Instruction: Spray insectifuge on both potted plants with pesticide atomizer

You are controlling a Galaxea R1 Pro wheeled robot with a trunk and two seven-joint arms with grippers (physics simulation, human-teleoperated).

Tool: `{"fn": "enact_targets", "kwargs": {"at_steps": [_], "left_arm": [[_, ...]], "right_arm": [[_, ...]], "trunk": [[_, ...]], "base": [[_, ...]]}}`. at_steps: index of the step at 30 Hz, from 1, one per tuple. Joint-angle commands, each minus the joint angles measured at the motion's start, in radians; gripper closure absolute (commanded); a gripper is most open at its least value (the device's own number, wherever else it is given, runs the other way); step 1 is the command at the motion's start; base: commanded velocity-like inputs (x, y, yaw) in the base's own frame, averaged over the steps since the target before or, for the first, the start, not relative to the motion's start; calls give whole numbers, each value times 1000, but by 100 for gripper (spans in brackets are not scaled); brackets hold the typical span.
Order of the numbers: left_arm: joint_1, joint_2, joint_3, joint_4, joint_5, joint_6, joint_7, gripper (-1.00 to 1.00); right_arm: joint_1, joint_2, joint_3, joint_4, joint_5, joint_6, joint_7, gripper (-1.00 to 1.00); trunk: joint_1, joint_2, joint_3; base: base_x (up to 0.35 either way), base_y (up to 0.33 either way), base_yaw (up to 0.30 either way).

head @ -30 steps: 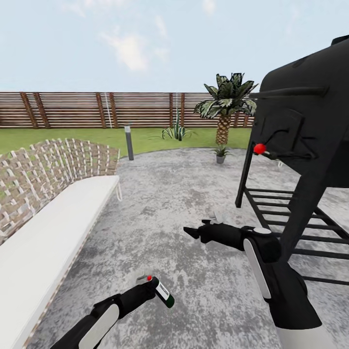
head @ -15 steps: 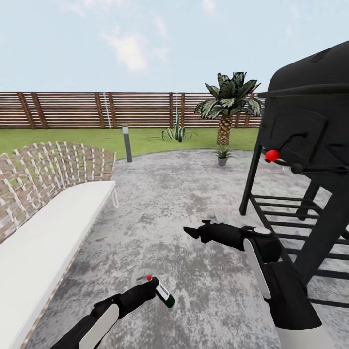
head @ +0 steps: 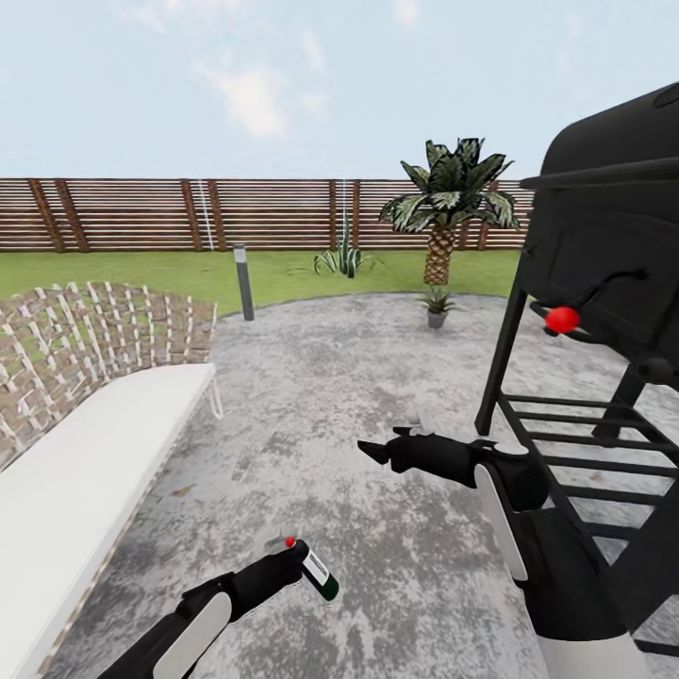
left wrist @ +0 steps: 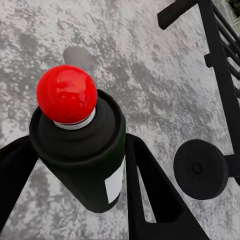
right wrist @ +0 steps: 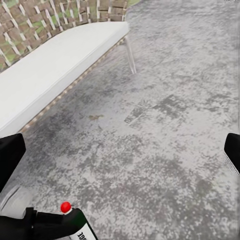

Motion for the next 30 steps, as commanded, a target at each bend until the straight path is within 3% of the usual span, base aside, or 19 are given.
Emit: {"fn": "enact_targets", "kwargs": {"at_steps": [1,30], "left_arm": [[-1,1,-2,-1,8,3,0,100],[-1,1,-3,0,8,3,0,100]], "right_arm": [[-1,-1,1,-1,-7,7,-3,-100],[-1,-2,1,-1,-7,-29,0,-100]], "trunk": [[0,0,-1],[0,0,-1]], "base": [[338,0,0],[338,0,0]]}}
